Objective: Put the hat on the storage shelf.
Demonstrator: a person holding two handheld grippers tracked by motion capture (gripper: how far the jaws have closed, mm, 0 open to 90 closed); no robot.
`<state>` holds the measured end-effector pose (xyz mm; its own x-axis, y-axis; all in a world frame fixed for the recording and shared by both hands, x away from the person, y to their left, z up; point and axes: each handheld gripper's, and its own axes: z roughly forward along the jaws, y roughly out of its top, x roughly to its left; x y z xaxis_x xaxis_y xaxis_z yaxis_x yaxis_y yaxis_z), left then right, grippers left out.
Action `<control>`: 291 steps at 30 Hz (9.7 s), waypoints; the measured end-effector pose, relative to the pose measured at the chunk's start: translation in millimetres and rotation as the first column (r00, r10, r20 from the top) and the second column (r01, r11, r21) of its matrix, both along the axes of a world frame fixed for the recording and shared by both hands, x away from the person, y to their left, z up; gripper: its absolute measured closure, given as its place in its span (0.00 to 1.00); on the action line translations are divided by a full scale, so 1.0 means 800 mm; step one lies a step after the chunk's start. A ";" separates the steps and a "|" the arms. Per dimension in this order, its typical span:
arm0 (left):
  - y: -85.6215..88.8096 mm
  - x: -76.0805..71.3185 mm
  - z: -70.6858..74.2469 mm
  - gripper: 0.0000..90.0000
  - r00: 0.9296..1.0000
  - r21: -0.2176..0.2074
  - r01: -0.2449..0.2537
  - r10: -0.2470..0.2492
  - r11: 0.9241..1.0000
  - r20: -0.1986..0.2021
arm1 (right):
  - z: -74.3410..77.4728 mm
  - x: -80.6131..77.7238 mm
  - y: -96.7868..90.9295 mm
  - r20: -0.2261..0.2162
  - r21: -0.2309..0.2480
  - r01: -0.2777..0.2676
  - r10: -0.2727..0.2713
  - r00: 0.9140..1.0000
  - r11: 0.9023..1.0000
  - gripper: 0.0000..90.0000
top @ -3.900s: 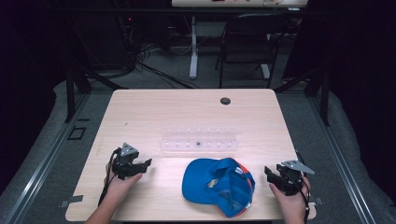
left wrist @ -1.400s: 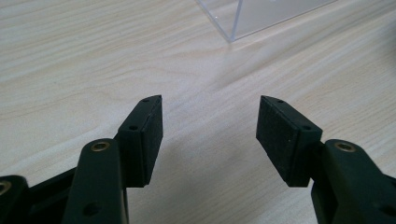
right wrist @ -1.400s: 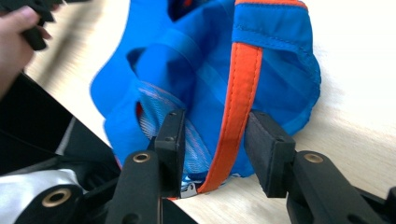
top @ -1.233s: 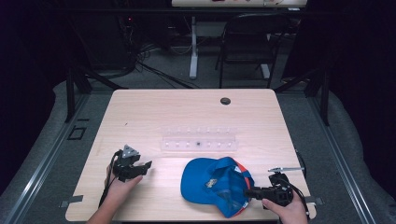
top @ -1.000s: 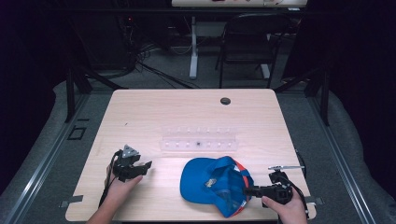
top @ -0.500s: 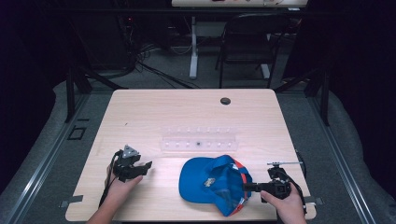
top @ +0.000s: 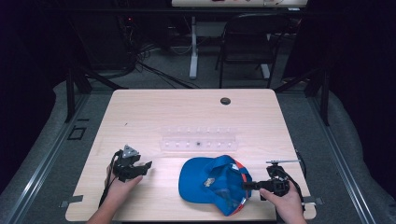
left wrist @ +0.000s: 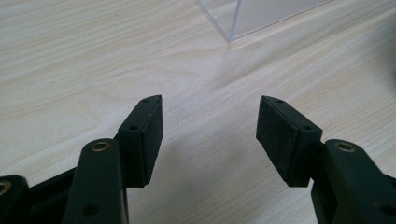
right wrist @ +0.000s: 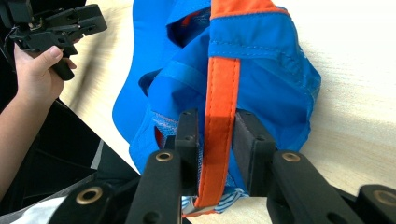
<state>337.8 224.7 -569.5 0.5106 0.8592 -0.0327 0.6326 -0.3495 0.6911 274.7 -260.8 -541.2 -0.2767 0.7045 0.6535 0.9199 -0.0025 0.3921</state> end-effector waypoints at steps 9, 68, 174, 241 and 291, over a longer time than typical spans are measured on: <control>0.000 0.000 0.000 0.46 1.000 0.001 -0.001 0.001 1.000 0.000 | 0.003 -0.003 0.003 -0.002 0.027 -0.020 0.020 1.000 0.999 0.79; -0.002 0.000 -0.001 0.46 1.000 0.000 0.003 -0.003 1.000 -0.002 | 0.077 0.035 -0.012 -0.112 -0.163 0.023 -0.042 0.993 0.986 0.86; -0.004 -0.001 -0.002 0.46 1.000 0.009 0.018 -0.018 1.000 -0.009 | 0.329 0.101 0.024 -0.172 -0.290 0.008 -0.061 0.983 0.957 0.86; -0.019 -0.009 0.005 0.48 0.997 -0.003 0.073 -0.073 0.997 0.019 | 0.385 0.189 0.110 -0.132 -0.230 0.065 -0.097 0.986 0.971 0.86; -0.019 -0.005 0.003 0.48 0.997 -0.007 0.073 -0.073 0.997 0.028 | 0.367 0.227 0.154 -0.118 -0.211 0.095 -0.122 0.986 0.973 0.86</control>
<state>333.4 209.3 -566.8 0.5730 0.8192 -0.0242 0.5859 -0.3888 0.7110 456.6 -138.0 -247.8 -0.1140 0.8476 0.5182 0.9615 -0.0372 0.2724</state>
